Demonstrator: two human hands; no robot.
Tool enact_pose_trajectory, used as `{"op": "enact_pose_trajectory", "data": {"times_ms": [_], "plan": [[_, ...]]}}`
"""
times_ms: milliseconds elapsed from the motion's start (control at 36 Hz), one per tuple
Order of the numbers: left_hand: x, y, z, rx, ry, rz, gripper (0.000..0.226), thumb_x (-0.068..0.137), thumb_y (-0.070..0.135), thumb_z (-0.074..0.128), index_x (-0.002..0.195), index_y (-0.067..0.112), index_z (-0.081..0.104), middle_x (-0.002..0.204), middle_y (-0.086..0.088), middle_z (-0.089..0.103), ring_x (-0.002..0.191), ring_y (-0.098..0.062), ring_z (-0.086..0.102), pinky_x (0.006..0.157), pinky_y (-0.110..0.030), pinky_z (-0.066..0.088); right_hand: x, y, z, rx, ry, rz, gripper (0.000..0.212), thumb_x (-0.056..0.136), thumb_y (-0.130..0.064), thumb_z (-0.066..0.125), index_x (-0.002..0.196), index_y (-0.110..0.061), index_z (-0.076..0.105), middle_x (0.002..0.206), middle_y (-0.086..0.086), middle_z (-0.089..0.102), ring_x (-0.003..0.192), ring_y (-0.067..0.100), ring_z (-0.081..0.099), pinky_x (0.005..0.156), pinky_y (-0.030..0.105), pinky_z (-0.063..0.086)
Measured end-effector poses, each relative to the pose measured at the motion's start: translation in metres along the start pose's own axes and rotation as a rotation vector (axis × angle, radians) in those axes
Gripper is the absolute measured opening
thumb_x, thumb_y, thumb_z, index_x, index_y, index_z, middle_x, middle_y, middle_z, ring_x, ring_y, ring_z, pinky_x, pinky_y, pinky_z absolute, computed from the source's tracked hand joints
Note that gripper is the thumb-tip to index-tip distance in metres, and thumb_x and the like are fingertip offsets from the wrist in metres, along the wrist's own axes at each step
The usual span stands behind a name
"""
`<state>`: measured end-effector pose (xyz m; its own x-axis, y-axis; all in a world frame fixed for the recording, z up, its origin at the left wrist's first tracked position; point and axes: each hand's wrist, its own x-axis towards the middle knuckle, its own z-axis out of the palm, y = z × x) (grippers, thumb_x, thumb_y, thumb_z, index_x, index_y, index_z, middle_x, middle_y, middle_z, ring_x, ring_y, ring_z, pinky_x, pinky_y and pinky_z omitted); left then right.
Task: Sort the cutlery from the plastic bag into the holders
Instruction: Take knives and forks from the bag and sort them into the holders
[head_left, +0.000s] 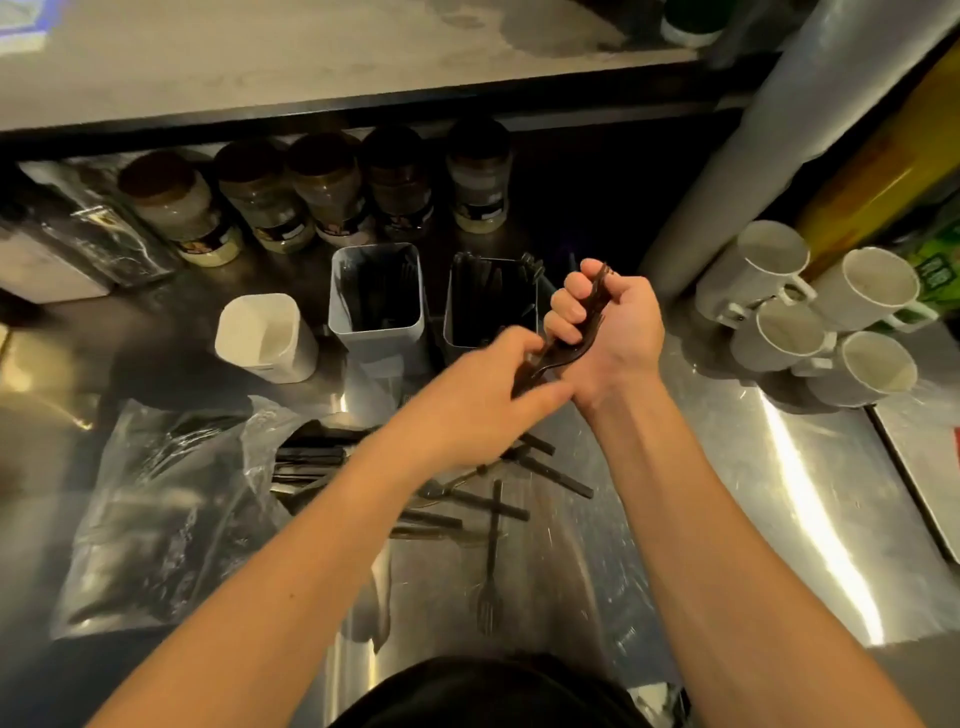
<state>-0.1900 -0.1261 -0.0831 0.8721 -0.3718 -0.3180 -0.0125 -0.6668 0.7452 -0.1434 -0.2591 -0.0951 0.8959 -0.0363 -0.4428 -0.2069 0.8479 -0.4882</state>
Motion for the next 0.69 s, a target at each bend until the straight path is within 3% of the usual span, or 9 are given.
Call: {"op": "enact_pose_trajectory", "data": {"times_ms": [56,111,194,306,444,556,639,694], "plan": [[-0.008,-0.005,0.006,-0.088,0.004,-0.02,0.024,0.102,0.036,0.049,0.126,0.033,0.045,0.087,0.006,0.068,0.067,-0.008,0.064,0.067,-0.035,0.058,-0.003,0.005,0.007,-0.035,-0.024,0.002,0.017,0.101,-0.015,0.034,0.097,-0.01,0.05,0.067,-0.002,0.046,0.052,0.01,0.036,0.043,0.021,0.03],[-0.013,-0.011,0.004,-0.259,0.062,-0.046,0.01,0.106,0.03,0.044,0.111,0.028,0.053,0.076,0.004,0.07,0.054,-0.008,0.054,0.054,-0.032,0.048,-0.007,0.009,0.011,-0.088,-0.04,0.01,0.02,0.104,-0.017,0.036,0.103,-0.01,0.055,0.072,-0.002,0.051,0.058,0.01,0.044,0.051,0.021,0.038],[-0.023,-0.018,-0.004,-0.467,0.106,-0.071,0.025,0.108,0.029,0.037,0.102,0.016,0.057,0.072,0.001,0.072,0.052,-0.018,0.047,0.053,-0.03,0.041,-0.015,0.018,0.015,-0.12,-0.075,0.052,0.024,0.107,-0.022,0.041,0.109,-0.011,0.063,0.079,-0.001,0.059,0.07,0.012,0.057,0.066,0.024,0.052],[-0.029,-0.032,-0.011,-0.628,0.239,-0.13,0.036,0.109,0.028,0.033,0.101,0.014,0.065,0.078,-0.001,0.073,0.059,-0.016,0.054,0.051,-0.026,0.041,-0.018,0.03,0.021,-0.147,-0.064,0.038,0.025,0.106,-0.019,0.045,0.112,-0.008,0.066,0.085,0.002,0.062,0.082,0.015,0.061,0.074,0.029,0.055],[-0.028,-0.06,-0.032,-0.561,0.557,-0.138,0.041,0.107,0.028,0.037,0.088,0.037,0.072,0.079,0.01,0.06,0.071,-0.005,0.05,0.066,-0.025,0.039,-0.016,0.045,0.028,-0.379,-0.019,-0.001,0.025,0.106,-0.025,0.046,0.113,-0.022,0.07,0.093,-0.004,0.057,0.079,0.01,0.048,0.075,0.026,0.042],[-0.025,-0.077,-0.065,-0.605,0.876,-0.083,0.025,0.106,0.022,0.045,0.105,0.029,0.069,0.085,0.009,0.062,0.073,0.001,0.055,0.069,-0.017,0.047,-0.01,0.055,0.037,-0.468,-0.052,-0.061,0.024,0.107,-0.02,0.046,0.112,-0.024,0.07,0.097,-0.002,0.062,0.079,0.01,0.054,0.074,0.028,0.047],[-0.015,-0.091,-0.09,-0.646,1.038,-0.008,0.016,0.099,0.015,0.058,0.104,0.028,0.066,0.095,0.003,0.071,0.088,-0.01,0.068,0.085,-0.029,0.057,-0.001,0.063,0.048,-0.563,-0.091,-0.157,0.021,0.104,-0.015,0.053,0.111,-0.021,0.071,0.099,0.0,0.064,0.084,0.011,0.06,0.076,0.025,0.054],[-0.005,-0.1,-0.103,-0.556,1.076,0.041,0.017,0.096,0.015,0.064,0.098,0.031,0.065,0.096,0.002,0.072,0.091,-0.014,0.07,0.088,-0.037,0.058,0.007,0.071,0.057,-0.696,-0.111,-0.253,0.019,0.101,-0.014,0.057,0.109,-0.023,0.072,0.093,-0.005,0.066,0.088,0.01,0.062,0.08,0.025,0.056]]}}
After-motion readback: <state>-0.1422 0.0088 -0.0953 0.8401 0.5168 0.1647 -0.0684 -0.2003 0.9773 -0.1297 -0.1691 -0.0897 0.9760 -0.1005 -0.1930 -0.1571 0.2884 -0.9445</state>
